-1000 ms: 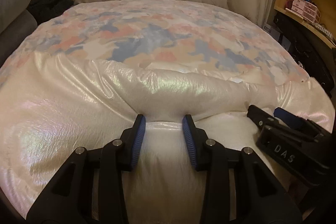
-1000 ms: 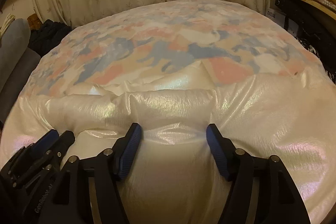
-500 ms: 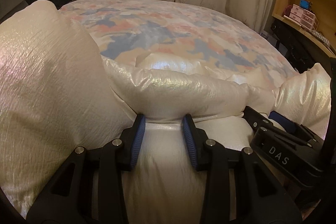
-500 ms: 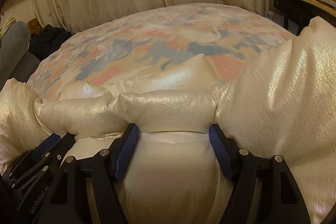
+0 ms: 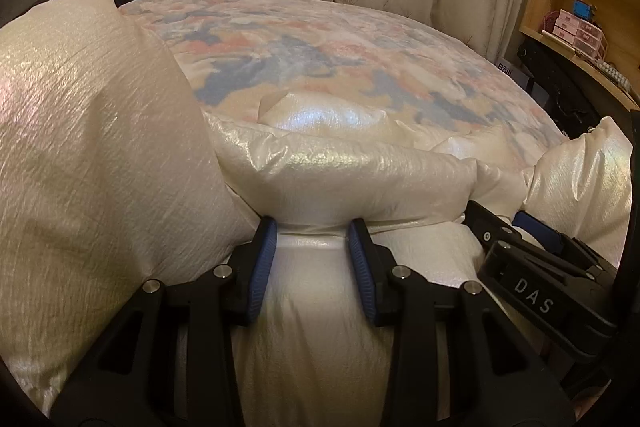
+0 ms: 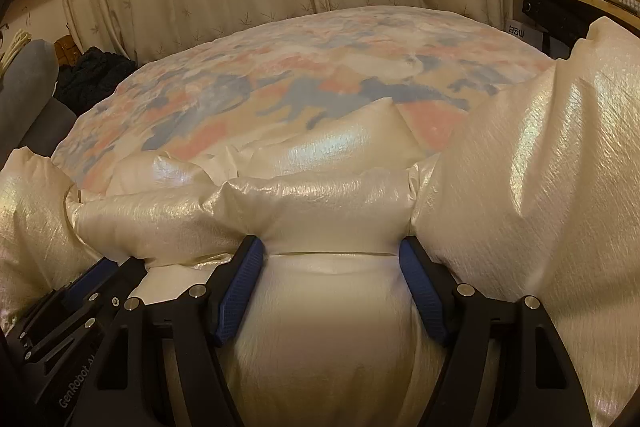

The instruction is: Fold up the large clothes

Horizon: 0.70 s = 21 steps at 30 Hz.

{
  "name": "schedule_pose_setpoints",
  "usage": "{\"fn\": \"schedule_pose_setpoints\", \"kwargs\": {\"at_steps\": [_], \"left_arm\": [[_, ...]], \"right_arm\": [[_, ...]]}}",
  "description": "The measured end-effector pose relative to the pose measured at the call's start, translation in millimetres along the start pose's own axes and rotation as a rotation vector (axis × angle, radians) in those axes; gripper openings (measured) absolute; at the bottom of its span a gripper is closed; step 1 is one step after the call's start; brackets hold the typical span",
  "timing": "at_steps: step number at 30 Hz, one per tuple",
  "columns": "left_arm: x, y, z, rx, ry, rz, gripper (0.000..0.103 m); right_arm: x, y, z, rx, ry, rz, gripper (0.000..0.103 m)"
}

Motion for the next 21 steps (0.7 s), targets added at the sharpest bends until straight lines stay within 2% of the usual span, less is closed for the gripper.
{"fn": "schedule_pose_setpoints", "kwargs": {"at_steps": [14, 17, 21], "left_arm": [[-3.6, 0.2, 0.3, 0.003, 0.005, 0.02, 0.034], [-6.5, 2.7, -0.4, -0.009, 0.011, 0.043, 0.035], [-9.6, 6.4, -4.3, -0.061, 0.037, 0.082, 0.035]], "right_arm": [[-2.1, 0.7, 2.3, -0.001, -0.001, 0.008, 0.071], [-4.7, 2.9, 5.1, 0.015, -0.001, 0.044, 0.072], [-5.6, 11.6, 1.3, 0.018, 0.046, 0.1, 0.072]]}}
Point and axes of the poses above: each gripper's, at about its wrist camera, not at the fingertips, and x roughly against the way its jaws point, z to its left, y to its top, the point moved 5 cm from there along -x, roughly the way its jaws point, and after that the axes turned 6 degrees about -z, right-handed, at the moved point
